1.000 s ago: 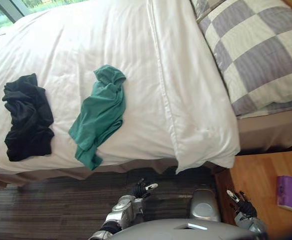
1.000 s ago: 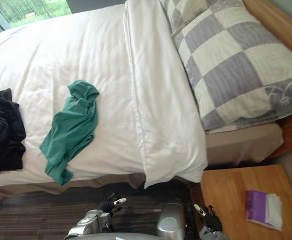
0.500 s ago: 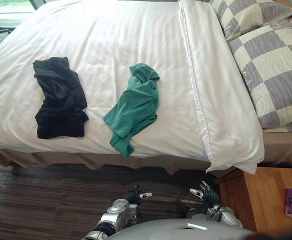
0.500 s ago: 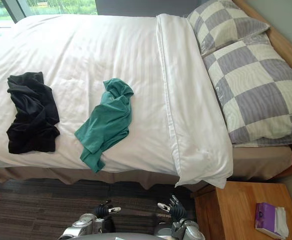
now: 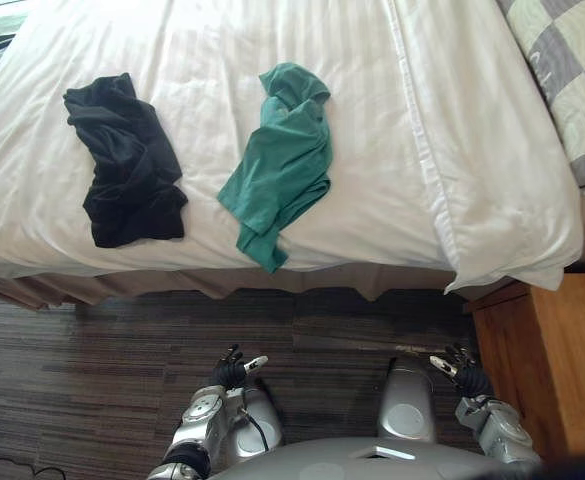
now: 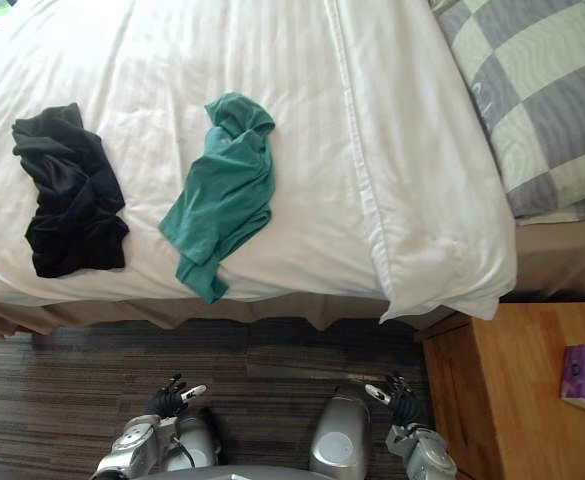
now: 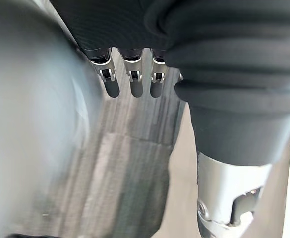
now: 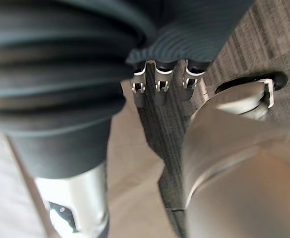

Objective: Tidy the bed and pick cloth on bed and put in laundry

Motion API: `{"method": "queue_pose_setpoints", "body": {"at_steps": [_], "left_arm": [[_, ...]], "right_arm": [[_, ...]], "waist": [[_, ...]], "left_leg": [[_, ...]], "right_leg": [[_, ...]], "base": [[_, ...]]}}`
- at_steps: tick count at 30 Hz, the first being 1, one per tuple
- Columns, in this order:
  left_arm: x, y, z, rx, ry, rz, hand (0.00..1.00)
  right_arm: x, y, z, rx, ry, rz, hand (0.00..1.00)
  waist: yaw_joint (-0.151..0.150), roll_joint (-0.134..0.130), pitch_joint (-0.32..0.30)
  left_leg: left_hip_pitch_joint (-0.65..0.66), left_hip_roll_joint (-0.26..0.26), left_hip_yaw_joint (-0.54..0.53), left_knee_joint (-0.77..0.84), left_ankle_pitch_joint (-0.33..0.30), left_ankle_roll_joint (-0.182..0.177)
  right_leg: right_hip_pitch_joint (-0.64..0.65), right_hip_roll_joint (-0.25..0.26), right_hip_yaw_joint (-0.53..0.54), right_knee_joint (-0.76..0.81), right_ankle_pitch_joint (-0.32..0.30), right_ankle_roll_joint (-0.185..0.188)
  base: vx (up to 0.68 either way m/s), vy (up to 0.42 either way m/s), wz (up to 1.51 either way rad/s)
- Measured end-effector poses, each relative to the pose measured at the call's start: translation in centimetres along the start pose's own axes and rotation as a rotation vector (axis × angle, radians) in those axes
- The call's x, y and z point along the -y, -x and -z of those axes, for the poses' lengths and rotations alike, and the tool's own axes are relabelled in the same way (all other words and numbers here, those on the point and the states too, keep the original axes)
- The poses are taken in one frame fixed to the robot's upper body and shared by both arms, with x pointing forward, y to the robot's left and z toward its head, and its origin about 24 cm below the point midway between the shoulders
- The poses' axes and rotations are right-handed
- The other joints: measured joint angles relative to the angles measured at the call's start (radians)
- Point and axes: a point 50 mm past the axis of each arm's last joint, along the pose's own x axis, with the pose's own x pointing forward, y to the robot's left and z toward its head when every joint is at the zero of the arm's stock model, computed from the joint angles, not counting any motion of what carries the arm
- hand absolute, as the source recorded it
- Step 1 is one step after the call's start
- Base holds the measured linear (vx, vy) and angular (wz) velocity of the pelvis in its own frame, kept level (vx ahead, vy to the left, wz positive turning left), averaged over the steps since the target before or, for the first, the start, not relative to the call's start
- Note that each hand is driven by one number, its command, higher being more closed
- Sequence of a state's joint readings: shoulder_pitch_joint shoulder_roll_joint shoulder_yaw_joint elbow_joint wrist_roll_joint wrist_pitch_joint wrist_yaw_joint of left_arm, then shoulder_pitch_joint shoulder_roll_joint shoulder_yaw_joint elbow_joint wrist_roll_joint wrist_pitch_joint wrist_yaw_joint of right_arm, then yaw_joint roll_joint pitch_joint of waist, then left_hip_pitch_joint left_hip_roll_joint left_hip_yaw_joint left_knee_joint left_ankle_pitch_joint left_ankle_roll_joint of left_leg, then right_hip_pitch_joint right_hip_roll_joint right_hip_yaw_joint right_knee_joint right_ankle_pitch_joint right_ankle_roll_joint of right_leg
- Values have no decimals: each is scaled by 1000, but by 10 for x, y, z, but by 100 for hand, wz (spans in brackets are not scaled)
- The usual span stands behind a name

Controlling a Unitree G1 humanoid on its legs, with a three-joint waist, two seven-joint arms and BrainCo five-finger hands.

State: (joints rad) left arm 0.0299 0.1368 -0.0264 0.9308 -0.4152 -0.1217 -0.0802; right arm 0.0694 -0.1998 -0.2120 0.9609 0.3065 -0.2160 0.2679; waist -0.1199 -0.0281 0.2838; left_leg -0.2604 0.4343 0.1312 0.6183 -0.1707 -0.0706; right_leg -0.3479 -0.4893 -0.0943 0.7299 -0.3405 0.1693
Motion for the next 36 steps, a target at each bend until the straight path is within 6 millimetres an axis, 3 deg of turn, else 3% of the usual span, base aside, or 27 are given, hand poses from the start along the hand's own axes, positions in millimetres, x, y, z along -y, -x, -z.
{"method": "queue_pose_setpoints", "body": {"at_steps": [1, 2, 3, 4, 5, 6, 7, 8, 9, 10, 12, 13, 14, 15, 17, 20, 23, 27, 32, 34, 35, 36], "left_arm": [[10, 1, 1, 16, 31, 38, 0], [20, 2, -1, 38, 27, 88, 0], [22, 1, -5, 51, 12, 107, 0], [25, 0, -16, 89, -35, 131, 0], [27, -1, -20, 100, -46, 142, 0], [27, -2, -23, 98, -49, 142, 0], [25, -2, -23, 89, -42, 133, 0], [20, -1, -22, 79, -40, 117, 0], [7, 1, -21, 66, -71, 86, 0], [-2, 3, -19, 45, -125, 71, 0], [-2, 4, -14, 11, -167, 86, 0], [9, 2, -12, -12, -202, 130, 0], [18, 1, -7, -36, -212, 156, 0], [24, -1, -5, -48, -218, 169, 0], [38, -3, 1, -76, -246, 198, 0], [22, 0, 19, -154, -248, 121, 0], [9, 6, 32, -202, -280, 92, 0], [-5, 12, 42, -223, -286, 51, 0], [-16, 19, 52, -248, -234, 6, 0], [-11, 17, 48, -203, -216, 25, 0], [-10, 17, 48, -193, -198, 24, 0], [-10, 18, 49, -192, -184, 28, 0]], "right_arm": [[6, 0, -3, 5, 12, 18, 0], [12, -1, -10, 27, 3, 38, 0], [11, -2, -11, 36, -15, 43, 0], [3, -4, -9, 43, -69, 36, 0], [-3, -6, -9, 47, -83, 19, 0], [-15, -9, -7, 52, -106, -24, 0], [-30, -12, -7, 52, -116, -83, 0], [-38, -13, -5, 47, -118, -117, 0], [-55, -13, 1, 32, -113, -188, 0], [-68, -14, 3, 29, -112, -247, 0], [-74, -14, 0, 52, -123, -284, 0], [-70, -14, -5, 80, -149, -280, 0], [-64, -14, -8, 88, -157, -262, 0], [-58, -14, -9, 91, -167, -241, 0], [-54, -12, -3, 76, -215, -209, 0], [-59, -6, 15, 23, -245, -198, 0], [-56, -1, 34, -50, -282, -147, 0], [-53, 4, 45, -90, -287, -108, 0], [-47, 12, 58, -144, -254, -83, 0], [-39, 16, 62, -173, -217, -73, 0], [-36, 16, 60, -173, -192, -75, 0], [-32, 16, 58, -170, -174, -73, 0]], "waist": [[1, 12, 2], [4, 32, 4], [5, 36, 5], [28, 1, 23], [43, -4, 25], [87, -14, 25], [105, 6, 35], [105, 11, 33], [109, 15, 13], [110, 6, -5], [110, 4, -13], [99, -7, -27], [82, 4, -29], [72, 23, -31], [65, 19, -46], [69, 4, -88], [69, 9, -102], [70, 17, -117], [60, 29, -153], [61, 35, -150], [68, 59, -153], [68, 65, -151]], "left_leg": [[2, 10, -32, -8, 37, -3], [1, 9, -30, -13, -27, -145], [-5, -8, -29, 1, -75, -194], [-35, -71, -23, 59, -108, -185], [-42, -93, -16, 70, -120, -182], [-29, -137, 20, 59, -130, -165], [-4, -157, 29, 27, -123, -128], [12, -162, 24, 0, -112, -109], [43, -179, 29, -84, -76, -79], [89, -206, 36, -198, -22, -58], [146, -243, 46, -330, 45, -38], [181, -287, 52, -427, 98, -19], [188, -311, 50, -454, 114, -9], [191, -316, 53, -468, 125, -3], [235, -339, 92, -506, 138, 5], [285, -338, 111, -584, 170, -8], [364, -337, 133, -715, 232, -16], [401, -332, 202, -724, 231, -17], [442, -301, 377, -696, 177, -37], [388, -241, 432, -525, 74, -42], [360, -205, 429, -443, 29, -51], [346, -188, 414, -384, 21, -50]], "right_leg": [[10, -34, -3, -5, 16, 47], [31, -61, -10, -37, 52, 70], [52, -84, -14, -74, 81, 70], [123, -118, -5, -209, 221, 74], [142, -126, 9, -272, 318, 60], [145, -145, 37, -350, 523, -46], [144, -130, 22, -324, 552, -148], [151, -95, -1, -291, 488, -107], [169, -16, -81, -250, 377, -22], [179, 70, -151, -242, 291, -11], [189, 193, -202, -279, 224, -22], [229, 303, -205, -417, 176, -51], [283, 340, -176, -531, 191, -102], [309, 349, -170, -576, 227, -96], [372, 341, -130, -661, 262, -93], [377, 347, -113, -661, 263, -91], [387, 359, -111, -661, 259, -97], [402, 362, -97, -662, 259, -97], [423, 378, -44, -694, 270, -96], [394, 390, -15, -674, 253, -111], [385, 410, -6, -654, 247, -127], [370, 421, 2, -645, 244, -132]], "base": [[-87, 603, 63], [-91, 761, 69], [-99, 1009, 68], [-67, 935, 48], [-29, 774, 27], [14, 889, 16], [44, 792, 21], [105, 766, 47], [156, 429, 52], [170, 382, 48], [170, 282, 31], [151, 248, 47], [108, 184, 54], [92, 193, 47], [97, 196, 4], [17, 8, -22], [-10, -22, -6], [-103, -4, -30], [-46, 18, -42], [10, -34, -64], [91, -74, -80], [105, -68, -57]]}}
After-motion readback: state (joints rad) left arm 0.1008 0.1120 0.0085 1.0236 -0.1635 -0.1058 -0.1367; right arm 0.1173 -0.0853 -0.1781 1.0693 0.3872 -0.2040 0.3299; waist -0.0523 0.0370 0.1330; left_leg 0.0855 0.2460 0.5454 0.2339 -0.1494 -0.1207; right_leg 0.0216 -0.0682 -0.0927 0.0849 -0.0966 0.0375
